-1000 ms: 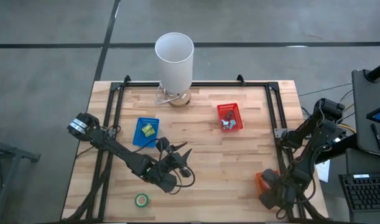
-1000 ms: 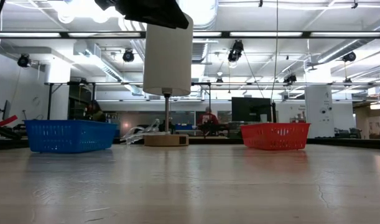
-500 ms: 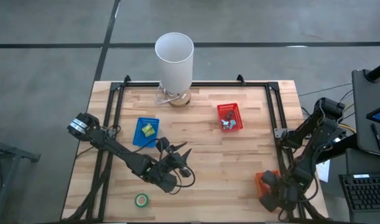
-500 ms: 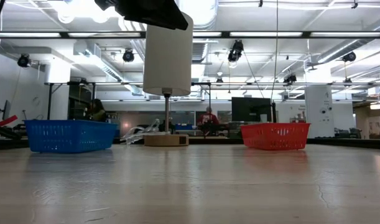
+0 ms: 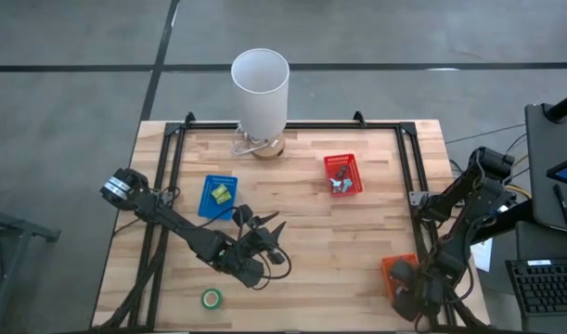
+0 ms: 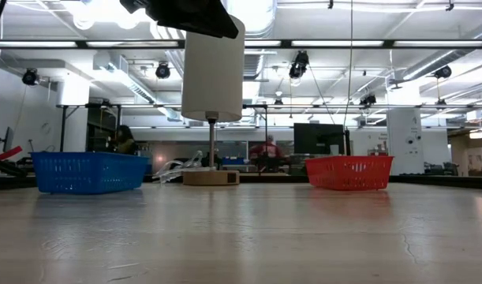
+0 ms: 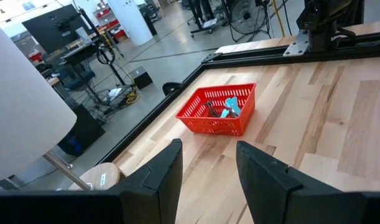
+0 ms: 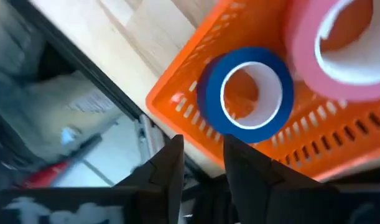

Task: Pick and place Stapler, Stapler remover, tape
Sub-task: Put the blue tape into the orange basket, then put the green tape into the orange basket

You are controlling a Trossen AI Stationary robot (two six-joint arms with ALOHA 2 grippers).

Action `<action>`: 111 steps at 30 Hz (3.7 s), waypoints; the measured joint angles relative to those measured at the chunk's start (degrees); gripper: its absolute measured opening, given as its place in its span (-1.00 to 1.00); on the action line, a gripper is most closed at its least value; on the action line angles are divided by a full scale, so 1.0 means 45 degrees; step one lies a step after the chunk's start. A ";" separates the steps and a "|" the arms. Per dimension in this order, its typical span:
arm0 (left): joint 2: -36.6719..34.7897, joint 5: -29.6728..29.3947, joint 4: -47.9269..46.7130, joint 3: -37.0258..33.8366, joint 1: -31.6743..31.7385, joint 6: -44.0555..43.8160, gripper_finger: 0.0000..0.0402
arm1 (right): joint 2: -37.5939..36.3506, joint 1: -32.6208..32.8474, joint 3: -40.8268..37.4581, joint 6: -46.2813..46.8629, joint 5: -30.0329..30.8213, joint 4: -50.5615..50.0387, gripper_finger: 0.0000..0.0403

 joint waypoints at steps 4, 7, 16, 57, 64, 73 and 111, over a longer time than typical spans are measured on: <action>0.0000 0.0000 0.0000 0.0000 0.0000 -0.0019 -0.24 | 0.0015 0.0000 -0.0015 -0.2192 -0.0024 0.0011 -0.49; 0.0000 0.0000 0.0000 0.0000 0.0000 -0.0039 -0.24 | 0.0015 0.0000 -0.0039 -0.3231 -0.0029 -0.0005 -0.48; 0.0000 0.1053 -0.0456 0.0000 -0.0126 -0.0073 -0.24 | 0.0388 -0.0034 -0.0096 -0.3667 0.0039 0.0506 -0.63; -0.1297 1.3109 -1.0139 0.0000 -0.2028 -0.8964 -0.27 | -0.1150 -0.0296 -0.0117 -0.4329 0.5185 -0.0888 -0.96; -0.1297 1.3703 -1.0569 -0.0004 -0.3771 -1.1963 -0.27 | -0.1229 -0.0406 -0.0117 -0.5963 0.7060 -0.0070 -0.96; -0.1230 1.4656 -1.0509 -0.0423 -0.4546 -1.3849 -0.26 | -0.1180 -0.0653 -0.0131 -0.6379 0.8189 0.0591 -0.96; -0.1093 0.7294 -0.1518 -0.3827 -0.3724 -1.0303 -0.76 | -0.1036 -0.0865 -0.0258 -1.3967 1.3841 0.5827 -0.96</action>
